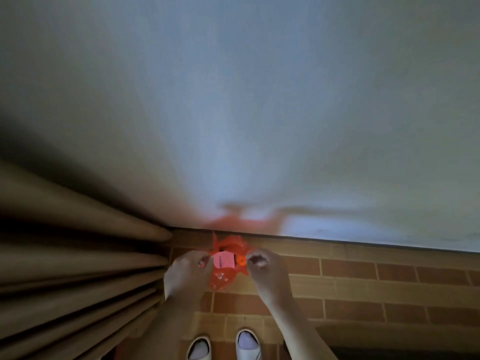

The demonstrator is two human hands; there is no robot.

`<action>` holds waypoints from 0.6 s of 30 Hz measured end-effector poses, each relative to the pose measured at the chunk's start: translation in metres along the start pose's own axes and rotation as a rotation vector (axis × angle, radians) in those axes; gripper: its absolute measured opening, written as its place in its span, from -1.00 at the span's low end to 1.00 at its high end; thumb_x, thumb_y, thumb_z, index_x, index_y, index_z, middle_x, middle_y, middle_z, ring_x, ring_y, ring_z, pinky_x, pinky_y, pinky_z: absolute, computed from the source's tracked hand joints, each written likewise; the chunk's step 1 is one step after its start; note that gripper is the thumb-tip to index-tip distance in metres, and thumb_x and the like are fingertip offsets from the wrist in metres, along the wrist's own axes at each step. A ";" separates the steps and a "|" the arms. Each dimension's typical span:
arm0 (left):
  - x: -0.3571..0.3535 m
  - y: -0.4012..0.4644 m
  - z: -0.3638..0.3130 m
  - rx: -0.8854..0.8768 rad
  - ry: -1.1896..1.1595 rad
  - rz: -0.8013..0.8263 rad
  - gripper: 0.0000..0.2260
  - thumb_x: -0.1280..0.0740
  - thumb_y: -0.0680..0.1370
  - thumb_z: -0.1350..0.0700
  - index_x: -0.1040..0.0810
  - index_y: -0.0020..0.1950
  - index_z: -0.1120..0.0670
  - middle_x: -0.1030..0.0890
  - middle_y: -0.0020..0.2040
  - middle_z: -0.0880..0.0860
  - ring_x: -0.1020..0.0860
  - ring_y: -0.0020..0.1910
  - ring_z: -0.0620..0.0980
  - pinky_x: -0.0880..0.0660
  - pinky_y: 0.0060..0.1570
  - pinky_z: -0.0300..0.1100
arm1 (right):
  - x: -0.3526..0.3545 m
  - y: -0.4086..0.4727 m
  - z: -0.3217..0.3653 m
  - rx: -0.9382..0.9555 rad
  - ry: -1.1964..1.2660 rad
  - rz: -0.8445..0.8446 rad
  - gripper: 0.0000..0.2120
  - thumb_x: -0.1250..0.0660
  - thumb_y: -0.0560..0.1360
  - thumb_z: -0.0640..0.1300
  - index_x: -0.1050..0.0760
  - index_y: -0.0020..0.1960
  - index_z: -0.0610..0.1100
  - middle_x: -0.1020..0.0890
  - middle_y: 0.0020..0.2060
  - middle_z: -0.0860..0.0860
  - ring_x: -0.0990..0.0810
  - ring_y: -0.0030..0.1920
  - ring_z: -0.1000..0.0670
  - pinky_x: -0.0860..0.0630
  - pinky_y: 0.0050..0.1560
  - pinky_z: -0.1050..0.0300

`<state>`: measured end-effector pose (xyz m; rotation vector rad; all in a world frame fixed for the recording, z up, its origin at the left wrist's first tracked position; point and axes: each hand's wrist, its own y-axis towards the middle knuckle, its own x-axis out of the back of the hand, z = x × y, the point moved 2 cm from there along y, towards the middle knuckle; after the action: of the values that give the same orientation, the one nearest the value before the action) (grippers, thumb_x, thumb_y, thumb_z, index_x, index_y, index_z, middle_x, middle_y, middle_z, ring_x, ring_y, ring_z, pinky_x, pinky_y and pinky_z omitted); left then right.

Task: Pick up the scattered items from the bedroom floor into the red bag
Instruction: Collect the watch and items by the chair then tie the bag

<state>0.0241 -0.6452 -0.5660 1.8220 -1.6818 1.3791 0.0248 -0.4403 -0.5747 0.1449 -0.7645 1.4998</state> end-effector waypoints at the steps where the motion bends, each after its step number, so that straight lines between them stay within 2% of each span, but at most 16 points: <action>1: -0.007 0.006 0.002 0.009 0.004 0.010 -0.82 -0.41 0.54 -0.13 -0.71 0.08 -0.14 -0.72 0.03 -0.10 -0.66 0.03 0.03 -0.56 -0.06 -0.14 | -0.008 0.007 -0.003 0.002 -0.004 0.007 -0.83 -0.44 0.53 -0.24 -0.69 -0.04 0.02 -0.71 -0.14 0.17 -0.67 -0.13 0.16 -0.60 -0.08 0.28; 4: -0.028 0.022 0.008 0.012 0.021 0.021 -0.84 -0.39 0.55 -0.14 -0.70 0.05 -0.15 -0.71 -0.02 -0.13 -0.66 -0.01 -0.01 -0.55 -0.10 -0.15 | -0.030 0.027 -0.009 0.006 -0.017 0.021 -0.83 -0.44 0.52 -0.22 -0.67 -0.06 0.05 -0.69 -0.14 0.20 -0.66 -0.12 0.17 -0.60 -0.06 0.27; 8: -0.058 0.046 0.017 -0.019 0.038 0.039 -0.85 -0.36 0.56 -0.14 -0.69 0.04 -0.16 -0.71 -0.03 -0.16 -0.64 -0.04 -0.07 -0.59 -0.10 -0.14 | -0.045 0.049 -0.017 0.026 -0.062 -0.027 -0.75 -0.43 0.52 -0.23 -0.60 -0.13 0.14 -0.65 -0.19 0.24 -0.64 -0.15 0.18 -0.53 -0.12 0.40; 12: -0.081 0.065 0.026 -0.043 0.004 0.060 -0.83 -0.35 0.57 -0.14 -0.68 0.08 -0.16 -0.71 -0.02 -0.16 -0.65 -0.05 -0.08 -0.62 -0.09 -0.10 | -0.055 0.065 -0.030 0.010 -0.056 -0.027 -0.81 -0.42 0.55 -0.21 -0.63 -0.08 0.09 -0.67 -0.15 0.20 -0.64 -0.12 0.18 -0.54 -0.11 0.36; 18: -0.106 0.076 0.041 -0.049 0.032 0.191 -0.83 -0.33 0.59 -0.12 -0.67 0.11 -0.18 -0.71 0.03 -0.15 -0.65 -0.03 -0.10 -0.61 -0.04 -0.11 | -0.073 0.074 -0.051 -0.038 -0.088 0.067 -0.87 -0.37 0.60 -0.20 -0.67 0.02 -0.02 -0.66 -0.08 0.18 -0.61 -0.08 0.23 -0.49 -0.05 0.37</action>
<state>-0.0096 -0.6332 -0.6979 1.6402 -1.8963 1.4192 -0.0171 -0.4656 -0.6794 0.1590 -0.8757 1.5497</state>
